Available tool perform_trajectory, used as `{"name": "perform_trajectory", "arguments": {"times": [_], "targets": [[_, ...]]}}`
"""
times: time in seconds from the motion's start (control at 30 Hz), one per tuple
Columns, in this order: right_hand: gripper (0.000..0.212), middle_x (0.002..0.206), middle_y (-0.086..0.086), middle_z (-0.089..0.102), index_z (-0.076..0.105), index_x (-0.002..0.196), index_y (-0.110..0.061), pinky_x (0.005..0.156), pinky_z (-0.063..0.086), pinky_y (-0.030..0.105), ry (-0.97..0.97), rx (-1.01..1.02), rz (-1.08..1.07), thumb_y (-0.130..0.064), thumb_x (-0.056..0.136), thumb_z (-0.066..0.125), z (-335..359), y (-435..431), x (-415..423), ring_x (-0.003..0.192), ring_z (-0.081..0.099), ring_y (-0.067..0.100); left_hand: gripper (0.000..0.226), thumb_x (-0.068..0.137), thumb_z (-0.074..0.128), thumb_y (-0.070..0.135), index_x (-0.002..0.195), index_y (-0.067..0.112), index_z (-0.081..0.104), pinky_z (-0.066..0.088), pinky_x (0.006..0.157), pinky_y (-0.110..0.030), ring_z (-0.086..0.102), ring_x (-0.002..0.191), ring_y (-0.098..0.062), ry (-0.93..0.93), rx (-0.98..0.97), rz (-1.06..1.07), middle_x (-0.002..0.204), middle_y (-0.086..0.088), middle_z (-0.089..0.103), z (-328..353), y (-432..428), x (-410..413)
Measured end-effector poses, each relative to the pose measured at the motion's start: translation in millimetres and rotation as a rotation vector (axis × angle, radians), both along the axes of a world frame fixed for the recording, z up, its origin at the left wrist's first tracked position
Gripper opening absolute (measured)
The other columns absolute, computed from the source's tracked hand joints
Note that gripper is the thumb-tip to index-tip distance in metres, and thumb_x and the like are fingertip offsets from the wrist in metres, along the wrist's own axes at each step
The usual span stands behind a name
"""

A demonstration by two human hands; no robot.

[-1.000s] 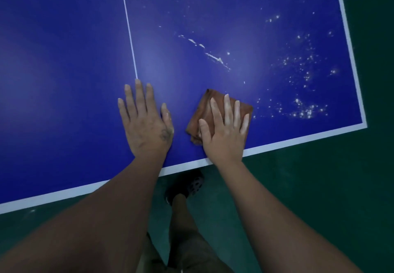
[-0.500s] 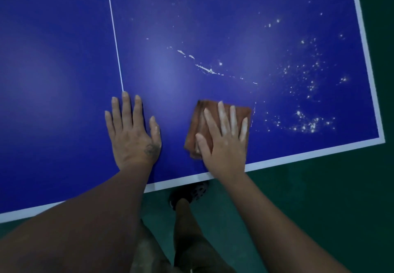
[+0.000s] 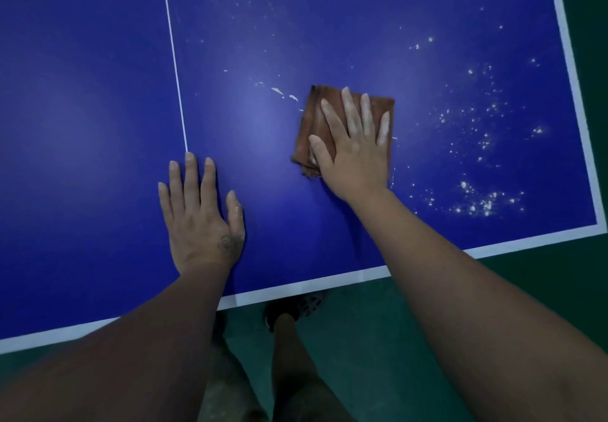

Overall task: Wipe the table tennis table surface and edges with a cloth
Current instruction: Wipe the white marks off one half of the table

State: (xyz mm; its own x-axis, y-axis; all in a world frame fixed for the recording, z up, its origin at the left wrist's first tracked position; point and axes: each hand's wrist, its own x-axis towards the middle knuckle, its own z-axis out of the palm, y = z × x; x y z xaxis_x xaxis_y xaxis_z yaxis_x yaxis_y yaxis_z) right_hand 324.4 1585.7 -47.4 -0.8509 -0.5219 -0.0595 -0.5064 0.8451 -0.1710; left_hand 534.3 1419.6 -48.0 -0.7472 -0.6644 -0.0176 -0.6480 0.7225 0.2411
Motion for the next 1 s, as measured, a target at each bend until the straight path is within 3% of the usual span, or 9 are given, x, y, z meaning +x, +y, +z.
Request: {"name": "perform_trajectory", "arguments": {"times": [0.37, 0.6, 0.77, 1.0], "targets": [[0.066, 0.181, -0.001, 0.010, 0.034, 0.168, -0.032, 0.129, 0.013, 0.068, 0.013, -0.022, 0.027, -0.061, 0.110, 0.041, -10, 88, 137, 0.167, 0.008, 0.029, 0.068, 0.113, 0.033, 0.048, 0.173, 0.016, 0.028, 0.003, 0.138, -0.052, 0.004, 0.171, -0.028, -0.016, 0.003, 0.003, 0.183, -0.008, 0.016, 1, 0, 0], [0.066, 0.180, 0.000, 0.018, 0.034, 0.168, -0.034, 0.132, 0.007, 0.063, 0.054, 0.030, -0.105, -0.064, 0.110, 0.035, -7, 96, 61, 0.167, 0.010, 0.028, 0.068, 0.112, 0.033, 0.048, 0.173, 0.016, 0.029, 0.002, 0.138, -0.051, 0.004, 0.171, -0.028, -0.014, 0.004, 0.005, 0.183, -0.008, 0.015, 2, 1, 0], [0.069, 0.182, -0.002, 0.003, 0.019, 0.171, -0.037, 0.132, -0.005, 0.062, -0.081, 0.053, -0.198, -0.067, 0.109, 0.024, 3, 63, -15, 0.167, -0.004, 0.026, 0.068, 0.113, 0.030, 0.049, 0.173, 0.017, 0.027, 0.003, 0.138, -0.052, 0.004, 0.170, -0.028, -0.015, -0.011, -0.002, 0.183, -0.007, 0.015, 1, 1, -1], [0.068, 0.182, -0.002, 0.003, 0.017, 0.172, -0.036, 0.133, -0.004, 0.060, -0.059, 0.065, -0.219, -0.065, 0.110, 0.026, 7, 70, 68, 0.167, -0.002, 0.027, 0.066, 0.114, 0.029, 0.044, 0.173, 0.013, 0.028, 0.006, 0.138, -0.052, 0.009, 0.170, -0.031, 0.011, -0.029, -0.001, 0.182, -0.010, 0.018, 4, 8, 2]]}}
